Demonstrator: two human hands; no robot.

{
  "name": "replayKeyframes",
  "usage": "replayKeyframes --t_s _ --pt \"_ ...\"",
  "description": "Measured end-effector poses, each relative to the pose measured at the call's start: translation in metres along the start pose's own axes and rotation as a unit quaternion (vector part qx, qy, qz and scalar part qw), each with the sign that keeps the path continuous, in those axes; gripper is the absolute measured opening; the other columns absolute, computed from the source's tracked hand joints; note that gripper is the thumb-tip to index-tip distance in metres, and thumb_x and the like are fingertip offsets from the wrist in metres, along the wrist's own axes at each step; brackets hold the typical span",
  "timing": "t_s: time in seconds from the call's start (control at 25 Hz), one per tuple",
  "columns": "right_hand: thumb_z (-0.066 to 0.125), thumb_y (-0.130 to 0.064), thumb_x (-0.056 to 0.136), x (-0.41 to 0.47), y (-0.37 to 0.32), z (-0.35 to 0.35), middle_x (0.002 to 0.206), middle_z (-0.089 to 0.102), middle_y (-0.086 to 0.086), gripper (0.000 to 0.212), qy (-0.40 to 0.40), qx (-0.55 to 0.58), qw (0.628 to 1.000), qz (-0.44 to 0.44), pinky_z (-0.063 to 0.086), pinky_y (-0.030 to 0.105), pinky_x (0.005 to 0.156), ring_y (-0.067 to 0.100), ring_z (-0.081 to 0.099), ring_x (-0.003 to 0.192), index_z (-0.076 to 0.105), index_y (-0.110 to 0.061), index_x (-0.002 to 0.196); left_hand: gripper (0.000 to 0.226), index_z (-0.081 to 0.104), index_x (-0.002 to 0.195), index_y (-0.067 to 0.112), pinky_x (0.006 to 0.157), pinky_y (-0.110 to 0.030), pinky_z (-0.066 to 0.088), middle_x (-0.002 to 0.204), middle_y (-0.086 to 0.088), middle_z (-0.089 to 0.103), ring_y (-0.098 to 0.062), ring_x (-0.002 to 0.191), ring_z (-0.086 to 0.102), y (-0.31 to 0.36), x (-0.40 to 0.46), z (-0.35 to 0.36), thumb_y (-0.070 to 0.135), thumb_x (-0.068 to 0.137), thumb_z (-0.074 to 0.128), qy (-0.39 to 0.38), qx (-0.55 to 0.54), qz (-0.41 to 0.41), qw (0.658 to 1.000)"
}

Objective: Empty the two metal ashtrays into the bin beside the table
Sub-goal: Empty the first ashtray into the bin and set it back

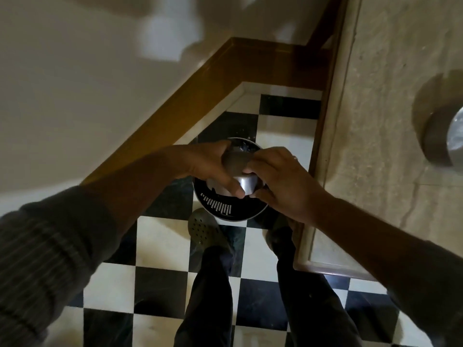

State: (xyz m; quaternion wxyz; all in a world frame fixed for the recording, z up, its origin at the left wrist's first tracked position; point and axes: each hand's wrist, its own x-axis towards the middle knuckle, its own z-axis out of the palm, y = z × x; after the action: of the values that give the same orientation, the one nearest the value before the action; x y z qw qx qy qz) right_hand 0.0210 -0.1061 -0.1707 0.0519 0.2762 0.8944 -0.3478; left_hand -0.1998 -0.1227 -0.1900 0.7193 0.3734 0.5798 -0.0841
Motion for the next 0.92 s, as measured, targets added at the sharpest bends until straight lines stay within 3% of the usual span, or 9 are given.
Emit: replayKeyframes --t_s 0.16,0.28,0.52,0.6,0.68,0.72,0.76,0.84,0.92 --pt "0.082 -0.017 0.077 0.006 0.000 0.006 0.139 0.056 0.027 0.061 -0.032 -0.047 0.998 -0.019 0.045 0.052 0.106 0.046 0.051 0.130 0.060 0.000 0.131 0.137 0.021 0.157 0.018 0.109 -0.046 0.045 0.154 -0.007 0.036 -0.027 0.137 0.042 -0.021 0.009 0.021 0.058 0.045 0.090 0.151 0.116 0.079 0.979" --pt "0.075 -0.046 0.081 -0.002 -0.003 -0.002 0.165 0.008 0.016 0.104 -0.049 -0.048 0.997 0.038 0.012 0.046 0.124 0.039 0.007 0.154 0.015 -0.003 0.155 0.140 0.017 0.157 0.004 0.109 -0.048 0.043 0.156 -0.018 0.033 -0.033 0.138 0.039 -0.043 0.007 0.037 0.059 0.052 0.090 0.271 0.226 0.154 0.923" --pt "0.061 -0.071 0.080 -0.008 -0.038 -0.031 0.161 0.005 0.033 0.114 0.307 -0.033 0.948 -0.069 0.008 0.051 0.126 0.032 -0.002 0.152 0.018 0.012 0.145 0.141 0.024 0.154 -0.002 0.105 -0.039 0.039 0.150 -0.024 0.040 -0.036 0.135 0.042 -0.066 0.012 0.061 0.065 0.048 0.089 0.347 0.211 0.200 0.892" --pt "0.054 -0.079 0.078 -0.008 -0.042 -0.010 0.166 -0.006 0.024 0.119 0.251 -0.083 0.962 -0.076 0.008 0.055 0.125 0.034 -0.004 0.154 0.014 0.007 0.151 0.137 0.030 0.151 -0.006 0.107 -0.044 0.040 0.148 -0.026 0.043 -0.039 0.134 0.044 -0.068 0.019 0.070 0.063 0.049 0.090 0.370 0.201 0.204 0.884" --pt "0.053 -0.084 0.075 -0.005 -0.041 0.017 0.162 -0.015 0.022 0.129 -0.051 -0.167 0.983 -0.062 0.010 0.060 0.124 0.041 -0.008 0.153 0.001 0.003 0.155 0.132 0.034 0.148 -0.008 0.111 -0.046 0.038 0.147 -0.029 0.045 -0.043 0.134 0.046 -0.068 0.023 0.074 0.065 0.052 0.087 0.390 0.204 0.204 0.874" --pt "0.052 -0.084 0.075 -0.004 -0.037 0.030 0.161 -0.019 0.021 0.129 -0.180 -0.196 0.963 -0.035 0.004 0.059 0.125 0.040 -0.014 0.152 -0.005 -0.001 0.156 0.132 0.035 0.147 -0.008 0.109 -0.046 0.037 0.144 -0.032 0.047 -0.046 0.131 0.048 -0.068 0.025 0.074 0.066 0.051 0.086 0.402 0.207 0.205 0.868" --pt "0.050 -0.085 0.075 -0.005 -0.031 0.037 0.162 -0.020 0.021 0.129 -0.232 -0.201 0.952 -0.015 -0.003 0.056 0.125 0.039 -0.018 0.151 -0.008 -0.002 0.156 0.132 0.035 0.145 -0.009 0.106 -0.047 0.039 0.140 -0.034 0.049 -0.048 0.127 0.051 -0.069 0.025 0.076 0.064 0.049 0.087 0.410 0.209 0.210 0.863" --pt "0.044 -0.087 0.075 -0.002 -0.026 0.036 0.163 -0.013 0.022 0.127 -0.162 -0.192 0.967 -0.032 -0.008 0.049 0.125 0.037 -0.014 0.152 -0.001 -0.001 0.156 0.130 0.036 0.144 -0.011 0.106 -0.053 0.042 0.139 -0.036 0.049 -0.050 0.127 0.050 -0.076 0.024 0.077 0.059 0.048 0.090 0.407 0.219 0.206 0.862" --pt "0.045 -0.087 0.076 -0.002 -0.029 0.025 0.164 -0.003 0.022 0.126 0.030 -0.121 0.990 -0.059 -0.005 0.047 0.126 0.036 -0.009 0.153 0.007 0.004 0.155 0.130 0.035 0.145 -0.013 0.108 -0.051 0.040 0.143 -0.036 0.046 -0.050 0.131 0.046 -0.083 0.021 0.078 0.055 0.050 0.091 0.386 0.212 0.194 0.877"
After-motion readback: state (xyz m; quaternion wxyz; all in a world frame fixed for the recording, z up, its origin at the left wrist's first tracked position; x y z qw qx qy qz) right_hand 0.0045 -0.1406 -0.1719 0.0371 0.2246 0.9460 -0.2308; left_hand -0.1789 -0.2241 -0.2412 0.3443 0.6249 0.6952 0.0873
